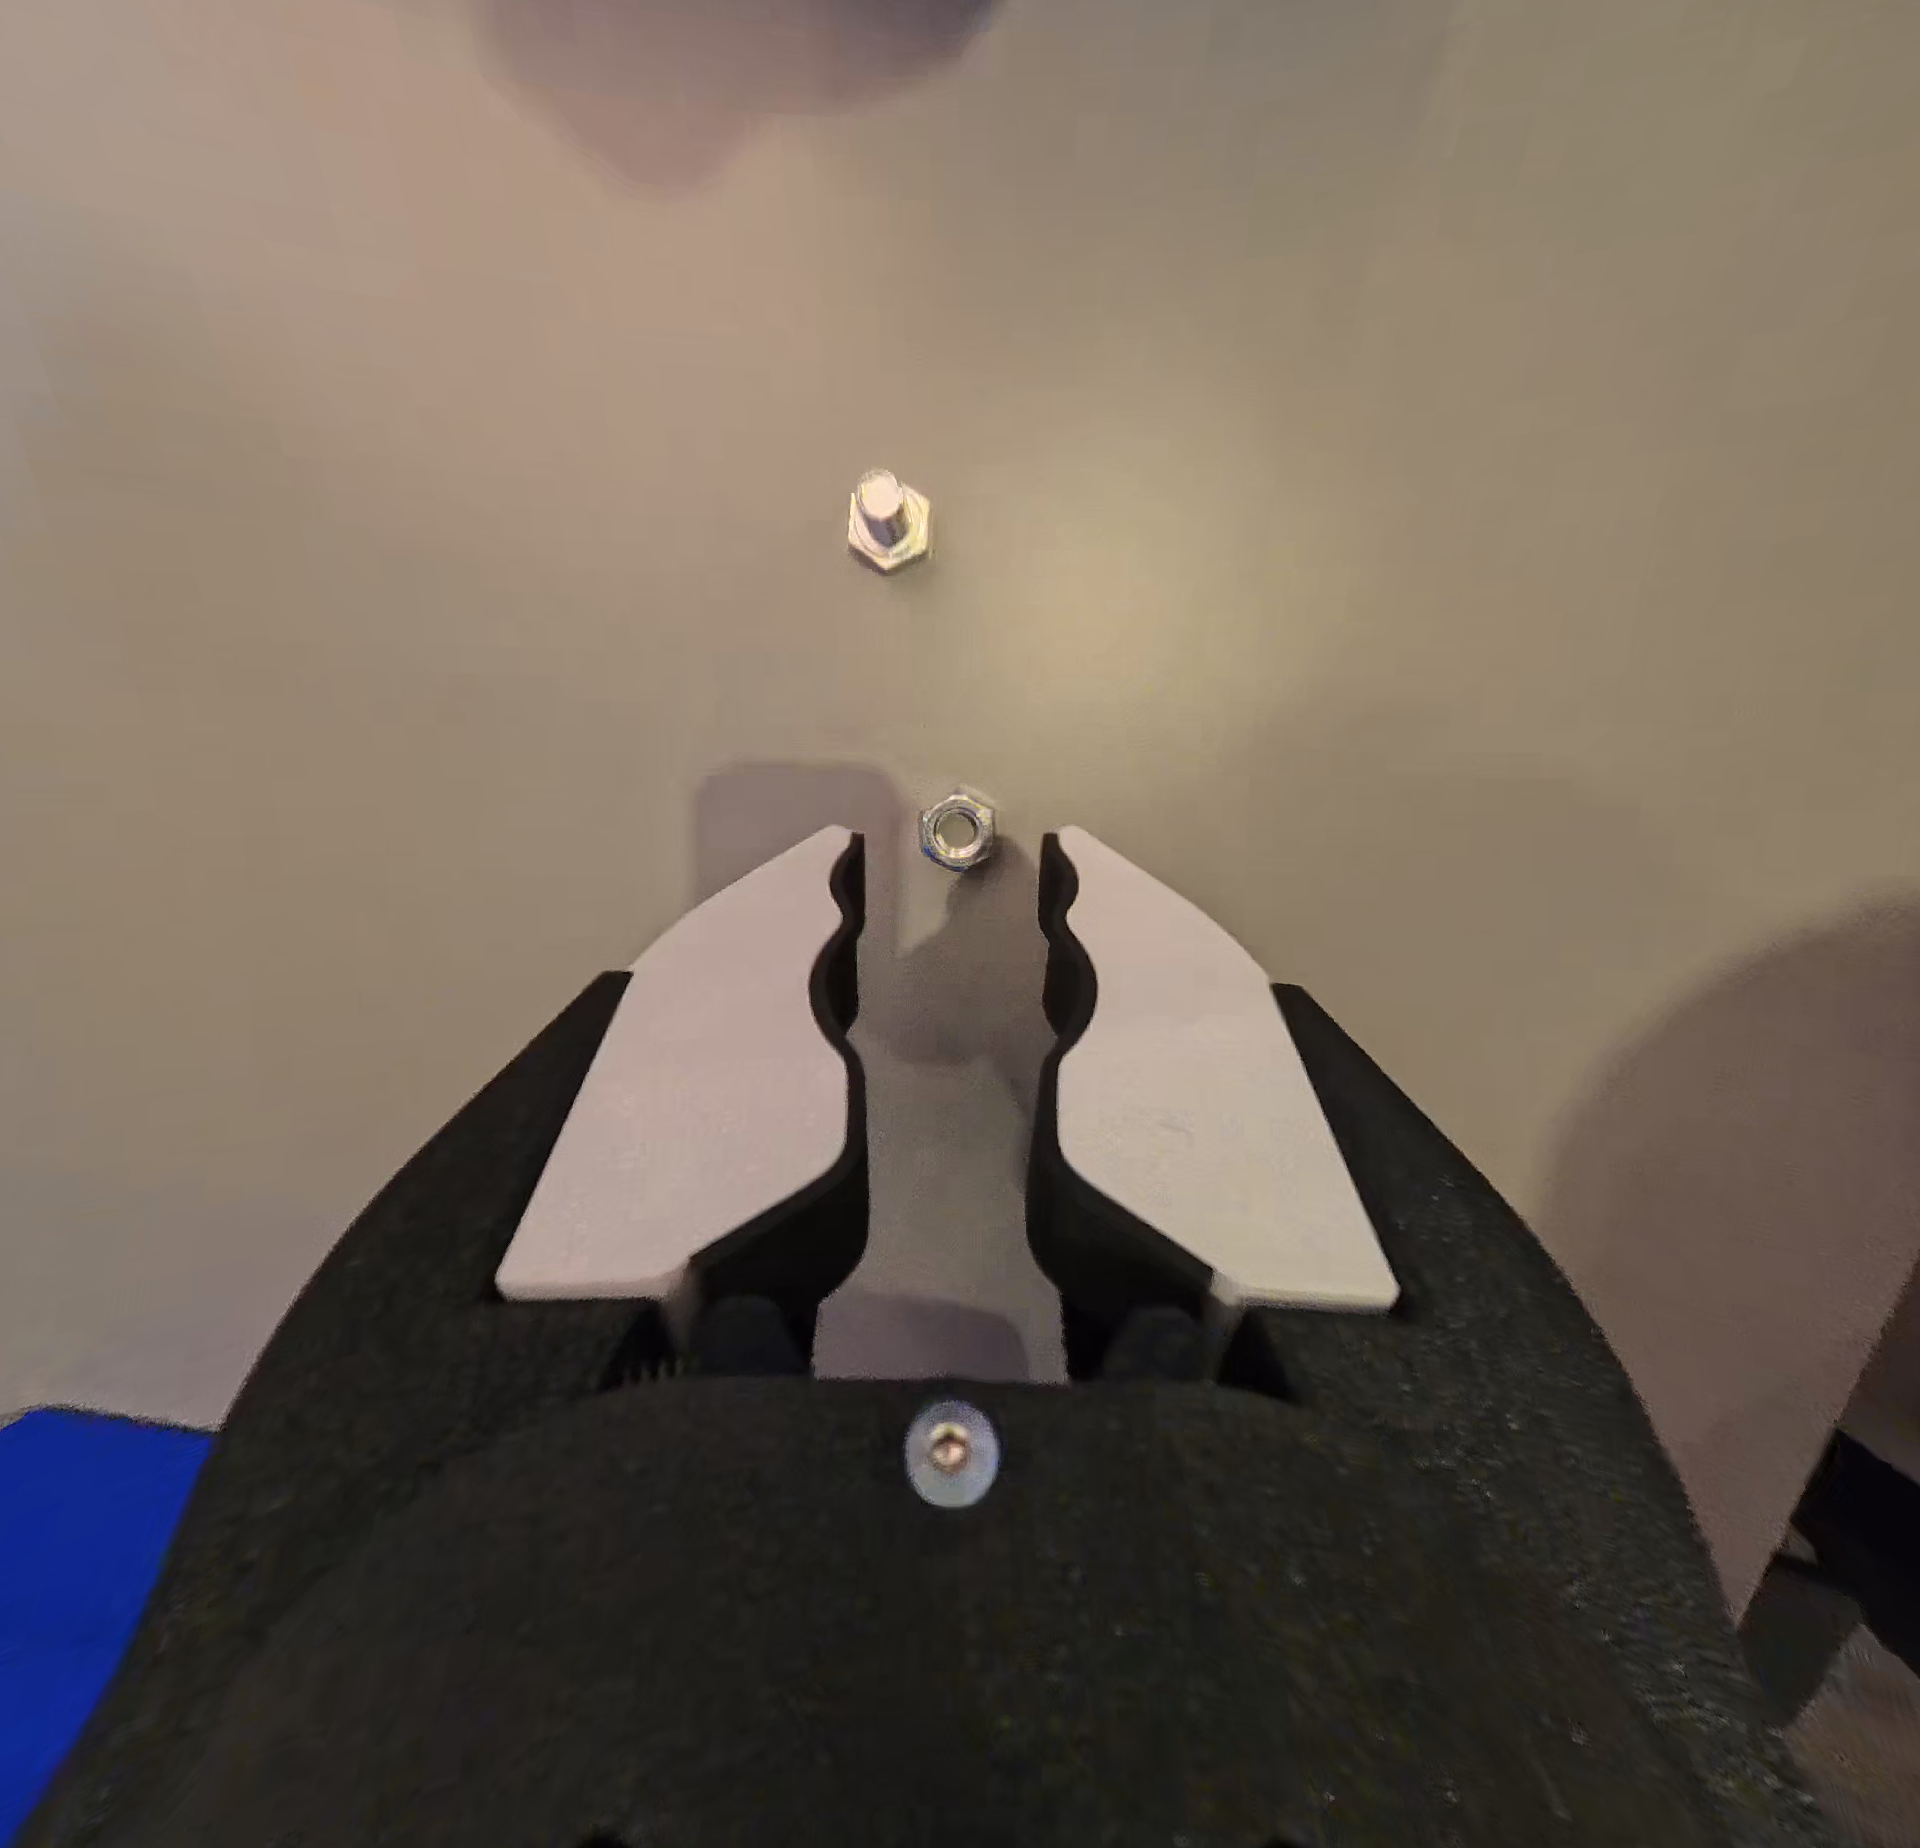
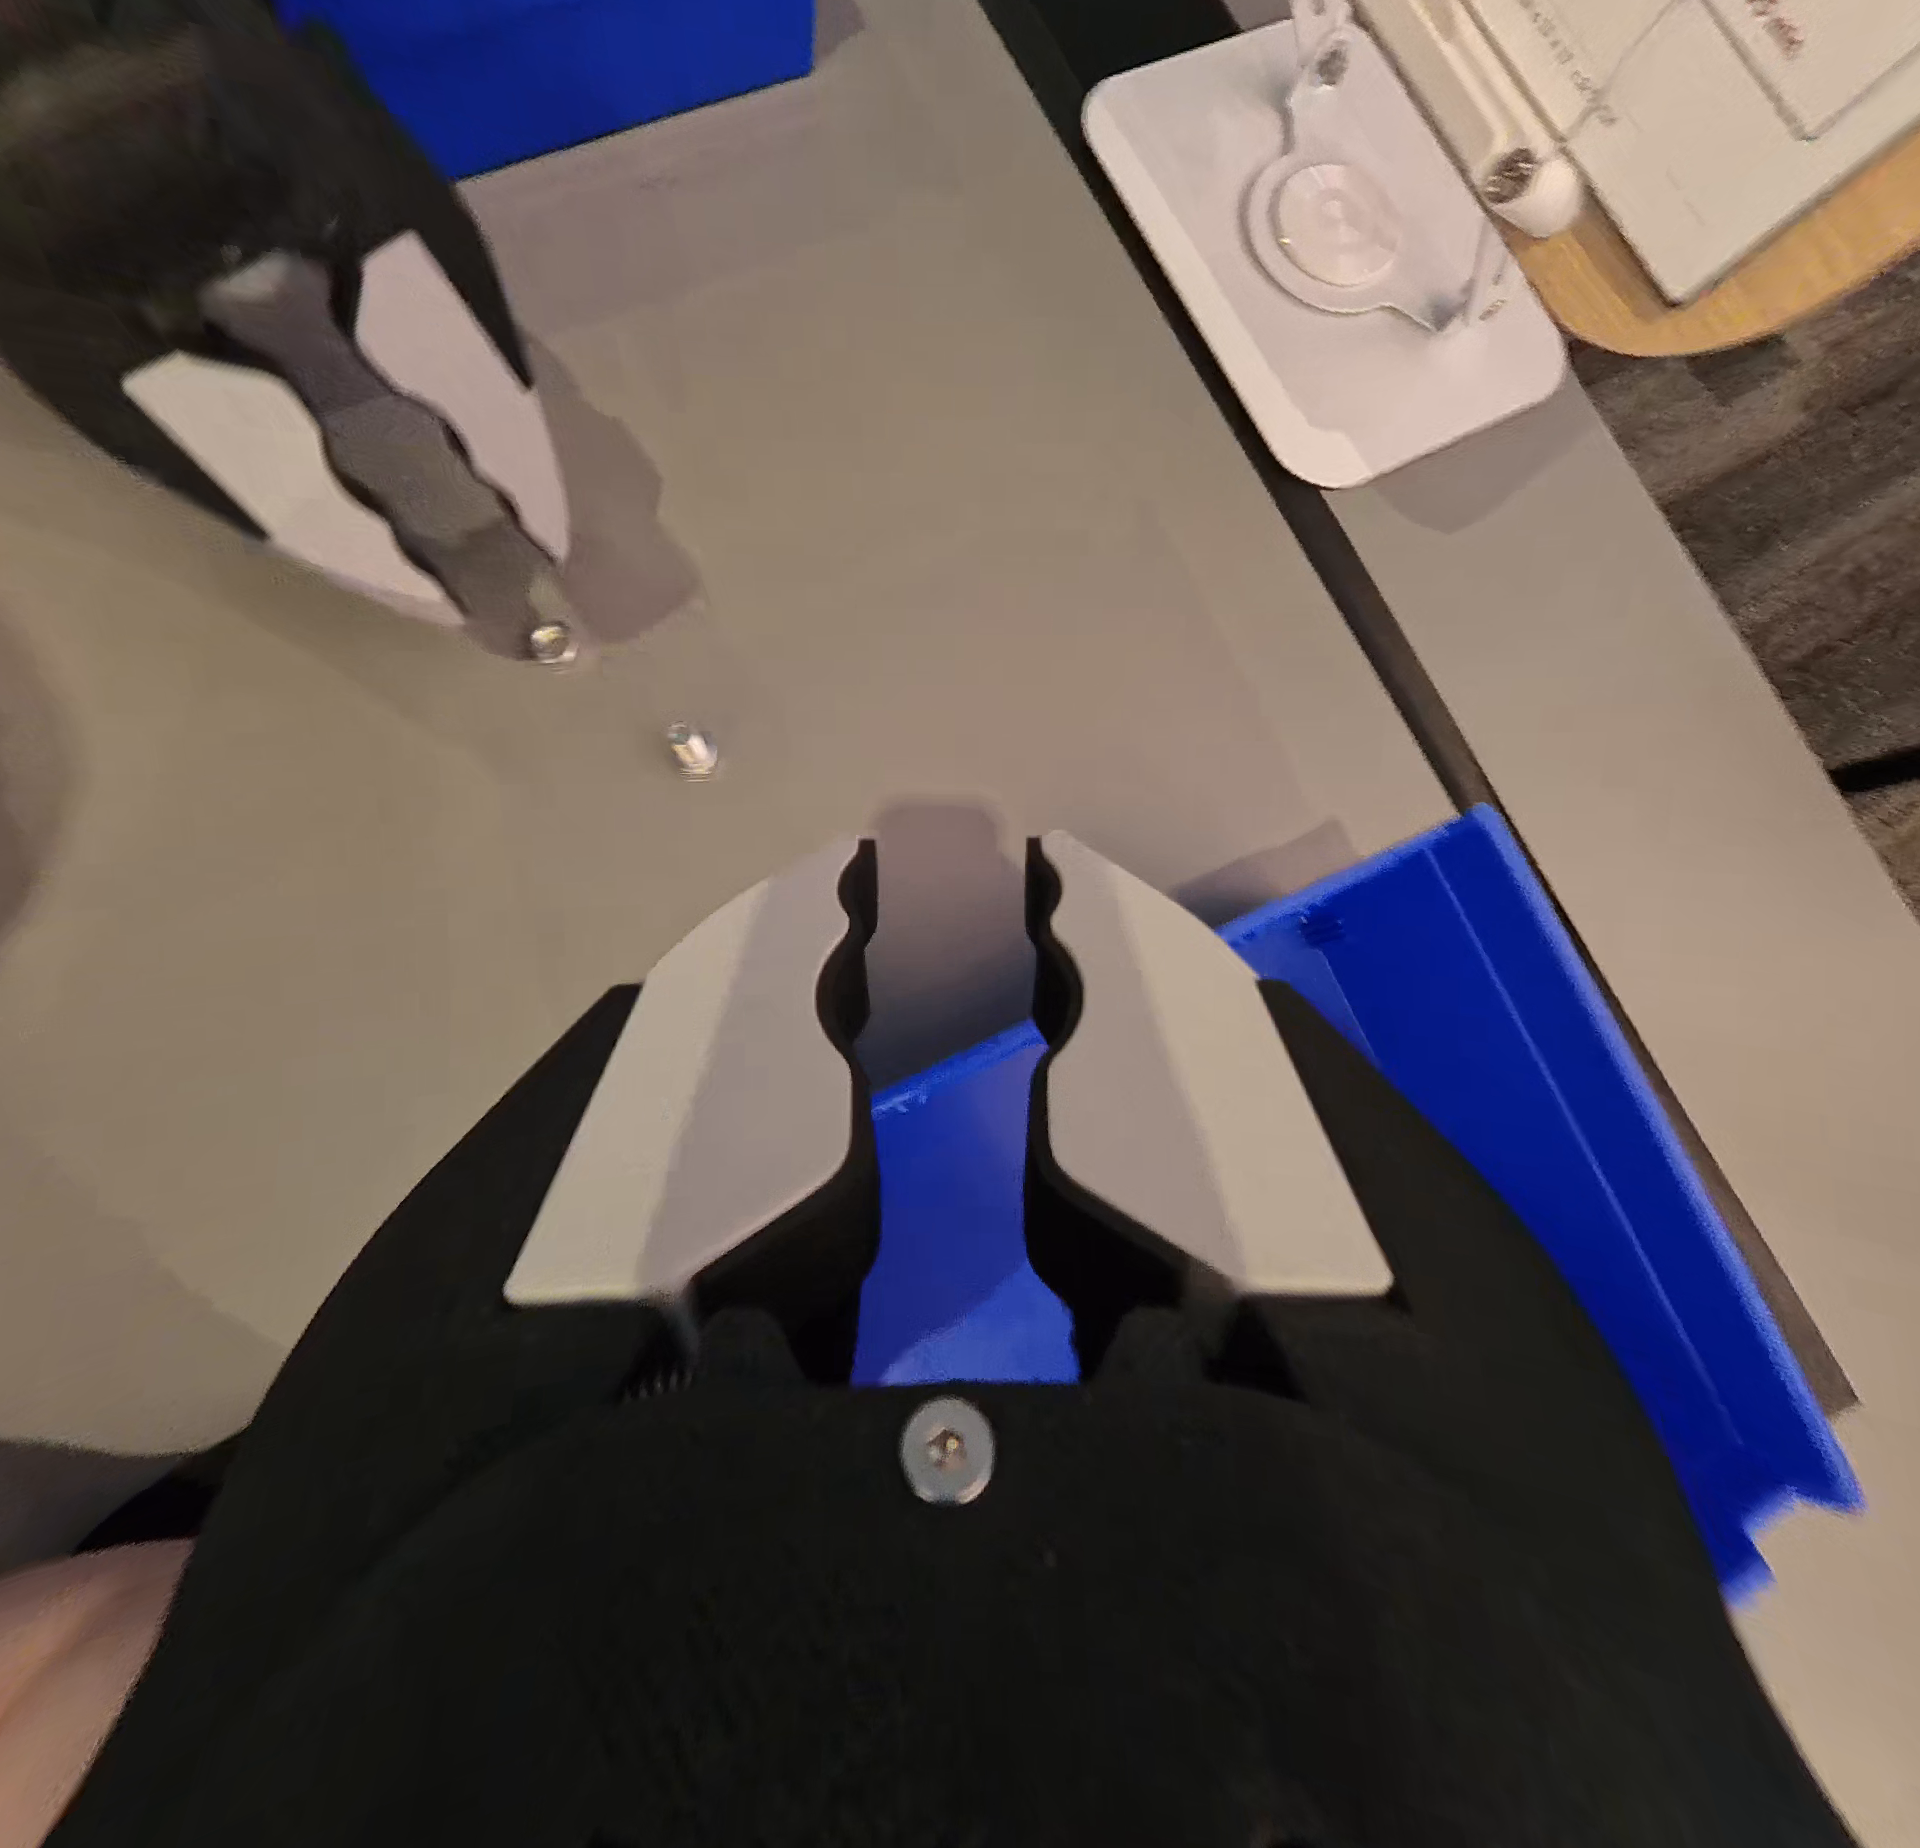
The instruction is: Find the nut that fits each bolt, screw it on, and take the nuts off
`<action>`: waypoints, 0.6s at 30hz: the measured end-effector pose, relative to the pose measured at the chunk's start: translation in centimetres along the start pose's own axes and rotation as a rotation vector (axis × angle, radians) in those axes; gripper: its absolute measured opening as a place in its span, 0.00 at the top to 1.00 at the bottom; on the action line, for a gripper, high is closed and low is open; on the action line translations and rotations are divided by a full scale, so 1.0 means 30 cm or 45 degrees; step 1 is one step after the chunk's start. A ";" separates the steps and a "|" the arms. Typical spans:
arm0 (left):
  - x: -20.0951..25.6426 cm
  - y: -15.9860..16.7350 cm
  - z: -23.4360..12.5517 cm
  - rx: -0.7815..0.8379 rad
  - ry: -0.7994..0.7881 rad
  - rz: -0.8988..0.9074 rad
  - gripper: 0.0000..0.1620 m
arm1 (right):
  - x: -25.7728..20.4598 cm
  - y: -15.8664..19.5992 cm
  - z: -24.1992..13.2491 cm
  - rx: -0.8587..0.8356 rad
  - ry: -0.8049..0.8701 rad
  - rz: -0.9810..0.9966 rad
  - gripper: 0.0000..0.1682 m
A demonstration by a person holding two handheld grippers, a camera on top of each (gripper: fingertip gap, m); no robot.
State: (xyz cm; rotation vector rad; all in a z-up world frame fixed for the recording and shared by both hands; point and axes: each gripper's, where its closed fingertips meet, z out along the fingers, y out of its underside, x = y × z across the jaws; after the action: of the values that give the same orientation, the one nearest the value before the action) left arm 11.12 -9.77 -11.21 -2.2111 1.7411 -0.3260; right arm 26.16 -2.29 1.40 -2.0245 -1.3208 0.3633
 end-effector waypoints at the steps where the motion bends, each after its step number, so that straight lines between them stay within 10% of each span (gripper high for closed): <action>1: -0.006 -0.011 -0.038 0.040 -0.018 -0.004 0.80 | -0.021 -0.005 0.007 0.012 -0.054 -0.016 0.83; 18: -0.060 0.050 -1.057 1.406 -0.352 -0.126 0.79 | -0.371 0.075 0.401 -0.499 -0.425 -0.545 0.84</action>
State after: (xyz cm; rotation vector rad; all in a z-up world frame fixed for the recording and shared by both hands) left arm -2.13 -11.49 17.63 -1.4141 0.9138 -0.7386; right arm 15.99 -8.03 -10.29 -1.9631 -2.1224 0.2628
